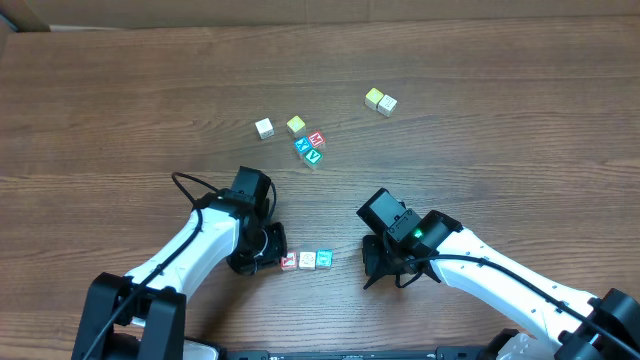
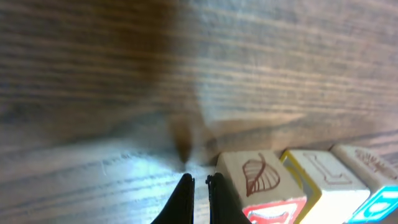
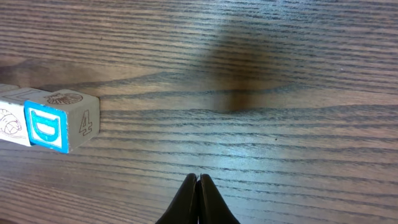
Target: Flip 3 blocks
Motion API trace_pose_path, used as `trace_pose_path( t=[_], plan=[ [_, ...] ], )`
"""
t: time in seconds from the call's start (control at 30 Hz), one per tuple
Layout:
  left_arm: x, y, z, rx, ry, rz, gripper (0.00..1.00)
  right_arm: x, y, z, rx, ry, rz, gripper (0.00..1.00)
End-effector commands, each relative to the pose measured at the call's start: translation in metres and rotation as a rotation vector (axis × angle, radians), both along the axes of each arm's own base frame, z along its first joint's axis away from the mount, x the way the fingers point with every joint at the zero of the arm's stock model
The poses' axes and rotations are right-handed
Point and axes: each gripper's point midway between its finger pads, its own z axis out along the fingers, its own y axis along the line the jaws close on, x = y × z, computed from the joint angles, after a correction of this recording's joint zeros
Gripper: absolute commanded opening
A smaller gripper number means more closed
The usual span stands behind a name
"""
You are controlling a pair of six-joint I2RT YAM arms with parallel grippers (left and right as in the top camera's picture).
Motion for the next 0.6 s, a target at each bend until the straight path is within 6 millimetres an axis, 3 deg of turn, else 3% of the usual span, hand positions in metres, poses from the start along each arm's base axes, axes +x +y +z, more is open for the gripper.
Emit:
trace_pose_path(
  t=[0.0,0.57],
  plan=[
    [-0.007,-0.003,-0.001,-0.004,0.031,0.018,0.04,-0.003,0.003,0.000,0.016,0.008,0.016,0.04],
    [0.009,-0.007,-0.001,-0.022,-0.036,0.012,0.04,-0.006,0.005,0.001,0.027,0.014,0.046,0.04]
  ],
)
